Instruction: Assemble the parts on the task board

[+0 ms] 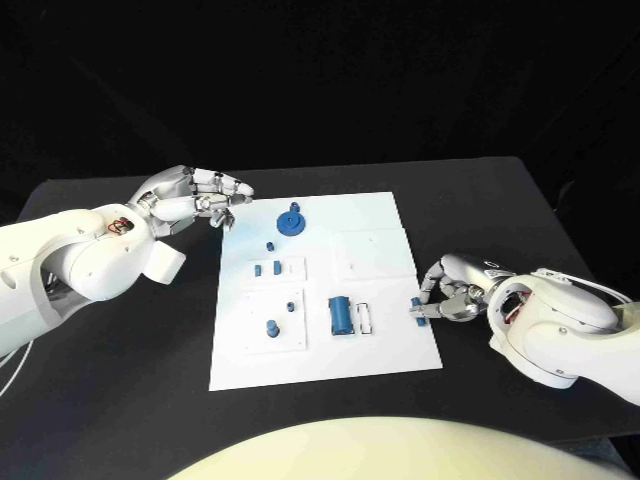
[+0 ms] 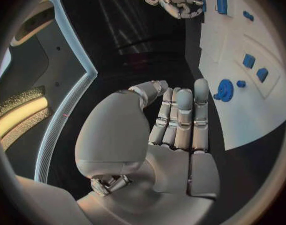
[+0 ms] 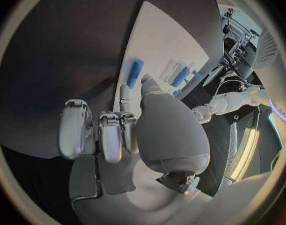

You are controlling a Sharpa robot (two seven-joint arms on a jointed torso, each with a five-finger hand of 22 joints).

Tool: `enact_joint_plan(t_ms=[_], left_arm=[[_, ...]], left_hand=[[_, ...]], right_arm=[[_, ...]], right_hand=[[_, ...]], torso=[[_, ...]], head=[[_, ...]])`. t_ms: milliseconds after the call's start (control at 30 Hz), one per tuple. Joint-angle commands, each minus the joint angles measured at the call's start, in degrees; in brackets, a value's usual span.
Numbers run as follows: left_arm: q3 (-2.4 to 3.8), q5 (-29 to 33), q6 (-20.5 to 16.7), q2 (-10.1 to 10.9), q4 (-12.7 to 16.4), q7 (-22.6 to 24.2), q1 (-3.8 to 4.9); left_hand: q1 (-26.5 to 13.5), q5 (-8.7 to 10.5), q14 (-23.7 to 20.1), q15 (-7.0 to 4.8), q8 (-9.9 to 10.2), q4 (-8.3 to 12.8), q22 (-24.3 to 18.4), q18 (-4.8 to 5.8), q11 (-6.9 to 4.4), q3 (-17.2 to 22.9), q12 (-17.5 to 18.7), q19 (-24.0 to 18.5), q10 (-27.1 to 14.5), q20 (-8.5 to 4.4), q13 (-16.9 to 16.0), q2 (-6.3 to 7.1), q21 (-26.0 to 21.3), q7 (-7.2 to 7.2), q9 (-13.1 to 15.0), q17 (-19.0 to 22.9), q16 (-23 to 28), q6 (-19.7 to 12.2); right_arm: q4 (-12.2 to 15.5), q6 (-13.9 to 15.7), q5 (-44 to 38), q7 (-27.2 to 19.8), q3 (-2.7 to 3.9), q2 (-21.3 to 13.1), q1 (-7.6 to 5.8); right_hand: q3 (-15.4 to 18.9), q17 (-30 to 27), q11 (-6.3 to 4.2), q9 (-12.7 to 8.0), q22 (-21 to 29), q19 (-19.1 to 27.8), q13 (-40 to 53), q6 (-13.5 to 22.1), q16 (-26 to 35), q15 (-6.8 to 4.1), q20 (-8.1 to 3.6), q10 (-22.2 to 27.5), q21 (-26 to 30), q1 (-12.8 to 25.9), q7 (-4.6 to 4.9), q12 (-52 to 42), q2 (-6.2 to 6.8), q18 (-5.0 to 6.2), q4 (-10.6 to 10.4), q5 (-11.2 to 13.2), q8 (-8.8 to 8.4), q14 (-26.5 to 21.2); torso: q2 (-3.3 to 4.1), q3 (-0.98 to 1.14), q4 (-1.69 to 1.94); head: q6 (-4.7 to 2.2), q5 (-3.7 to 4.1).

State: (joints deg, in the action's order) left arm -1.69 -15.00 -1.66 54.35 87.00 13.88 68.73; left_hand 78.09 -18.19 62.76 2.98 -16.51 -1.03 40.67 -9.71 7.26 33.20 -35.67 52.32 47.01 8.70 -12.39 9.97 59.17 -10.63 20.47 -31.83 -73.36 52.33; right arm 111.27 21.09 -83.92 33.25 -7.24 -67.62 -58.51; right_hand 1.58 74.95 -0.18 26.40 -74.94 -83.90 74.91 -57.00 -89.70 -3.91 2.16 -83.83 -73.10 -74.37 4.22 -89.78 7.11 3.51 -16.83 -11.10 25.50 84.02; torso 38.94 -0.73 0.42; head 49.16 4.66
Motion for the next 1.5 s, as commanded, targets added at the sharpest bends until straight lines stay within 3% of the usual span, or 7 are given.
enact_joint_plan(t_ms=[33, 200, 733, 867, 1100, 1333, 1500], left_arm=[[0.03, 0.4, 0.2, 0.0, 0.2, 0.7, 0.01], [0.02, 0.4, 0.2, 0.1, 0.2, 0.7, 0.01], [-0.01, 0.4, 0.3, 0.3, 0.3, 0.4, 0.01], [-0.02, 0.4, 0.4, 0.3, 0.3, 0.4, 0.01], [-0.04, 0.4, 0.4, 0.2, 0.3, 0.3, 0.01], [-0.05, 0.4, 0.3, 0.2, 0.4, 0.3, 0.01], [-0.05, 0.4, 0.3, 0.2, 0.4, 0.2, 0.02]], left_hand=[[-0.6, -0.29, 0.2, 0.11, -0.2, -0.1, 0.0, -0.93, 0.09, 0.3, -0.2, -0.3, -0.4, -0.08, 0.1, -0.04, 0.4, -0.06, 0.1, 0.0, -0.4, -0.4], [-0.6, -0.29, 0.2, 0.11, -0.2, -0.1, 0.0, -0.93, 0.09, 0.3, -0.2, -0.3, -0.4, -0.08, 0.1, -0.04, 0.4, -0.06, 0.1, 0.0, -0.4, -0.4], [-0.6, -0.29, 0.2, 0.11, -0.2, -0.1, 0.0, -0.93, 0.09, 0.3, -0.2, -0.3, -0.4, -0.08, 0.1, -0.04, 0.4, -0.06, 0.1, 0.0, -0.4, -0.4], [-0.6, -0.29, 0.2, 0.11, -0.2, -0.1, 0.0, -0.93, 0.09, 0.3, -0.2, -0.3, -0.4, -0.08, 0.1, -0.04, 0.4, -0.06, 0.1, 0.0, -0.4, -0.4], [-0.6, -0.29, 0.2, 0.11, -0.2, -0.1, 0.0, -0.93, 0.09, 0.3, -0.2, -0.3, -0.4, -0.08, 0.1, -0.04, 0.4, -0.06, 0.1, 0.0, -0.4, -0.4], [-0.7, -0.27, 0.2, 0.07, -0.4, 0.0, 0.0, -0.93, 0.05, 0.5, -0.4, -0.3, -0.4, -0.11, 0.1, -0.03, 0.4, -0.02, 0.2, 0.1, -0.4, -0.6], [-0.7, -0.27, 0.2, 0.07, -0.4, 0.0, 0.0, -0.93, 0.05, 0.5, -0.4, -0.3, -0.4, -0.11, 0.1, -0.03, 0.4, -0.02, 0.2, 0.1, -0.4, -0.6]], right_arm=[[-0.3, -1.6, -1.9, 0.5, -0.02, 0.7, 0.43], [-1.2, -3.5, -1.9, 1.0, -0.02, 1.8, 1.09], [-2.6, -9.2, -5.3, 2.2, -0.1, 3.6, 2.49], [-2.2, -7.6, -5.3, 2.3, -0.1, 3.8, 2.55], [-0.1, -1.4, 0.9, 2.0, -0.05, 3.4, 1.83], [1.8, 3.5, 11.0, 0.3, -0.01, 4.1, -0.83], [2.0, 4.4, 17.7, -0.5, -0.01, 5.9, -1.67]], right_hand=[[0.1, 15.1, 0.19, 0.0, -7.3, -1.4, 15.1, -0.6, -0.3, 0.35, 0.43, -6.2, -0.1, -0.3, 0.0, -0.2, -0.21, -0.34, 0.1, -0.3, -0.01, 6.0], [-1.8, 15.1, -0.25, -0.2, -7.3, -1.4, 15.1, -1.4, -0.3, -0.03, 0.16, -6.2, 0.1, -3.1, -0.49, -0.2, -1.07, -0.3, 0.2, -0.4, -0.2, 6.0], [-6.9, 15.1, -0.64, -0.6, -7.4, -1.4, 15.1, -2.3, -0.3, -0.39, -0.22, -6.2, 0.4, -8.2, -0.89, -0.2, 0.67, -0.3, 0.6, -0.4, -0.69, 6.0], [-8.1, 15.1, -0.68, -0.7, -7.5, -1.4, 15.1, -2.5, -0.3, -0.43, -0.26, -6.2, 0.4, -9.3, -0.93, -0.2, 0.92, -0.32, 0.6, -0.4, -0.81, 6.0], [-16.9, 15.1, -1.25, -0.8, -8.0, -1.7, 15.1, -3.2, -0.3, -0.91, -0.72, -6.2, -0.3, -12.7, -1.51, -0.2, 0.48, -0.45, 1.5, -0.6, -1.06, 6.0], [-24.3, 15.1, -1.22, 0.4, -8.4, -1.9, 15.1, -2.4, -0.3, -0.93, -0.77, -6.2, -0.4, -8.9, -1.46, -0.2, 2.33, -0.5, 2.2, -0.4, -0.03, 6.0], [-24.6, 15.1, -1.01, 0.8, -8.5, -1.9, 15.1, -2.5, -0.3, -0.74, -0.66, -6.2, -0.3, -4.4, -1.25, -0.2, 4.09, -0.51, 1.0, 0.1, 0.34, 6.0]], torso=[[0.08, -0.01, -0.02], [0.05, -0.05, -0.15], [-0.04, -0.01, -0.05], [-0.03, -0.07, -0.09], [-0.02, -0.06, 0.0], [0.02, -0.09, 0.04], [0.06, -0.08, -0.01]], head=[[0.09, -0.15], [0.19, -0.36], [0.17, -0.49], [0.09, -0.5], [0.07, -0.49], [0.18, -0.52], [0.31, -0.67]])
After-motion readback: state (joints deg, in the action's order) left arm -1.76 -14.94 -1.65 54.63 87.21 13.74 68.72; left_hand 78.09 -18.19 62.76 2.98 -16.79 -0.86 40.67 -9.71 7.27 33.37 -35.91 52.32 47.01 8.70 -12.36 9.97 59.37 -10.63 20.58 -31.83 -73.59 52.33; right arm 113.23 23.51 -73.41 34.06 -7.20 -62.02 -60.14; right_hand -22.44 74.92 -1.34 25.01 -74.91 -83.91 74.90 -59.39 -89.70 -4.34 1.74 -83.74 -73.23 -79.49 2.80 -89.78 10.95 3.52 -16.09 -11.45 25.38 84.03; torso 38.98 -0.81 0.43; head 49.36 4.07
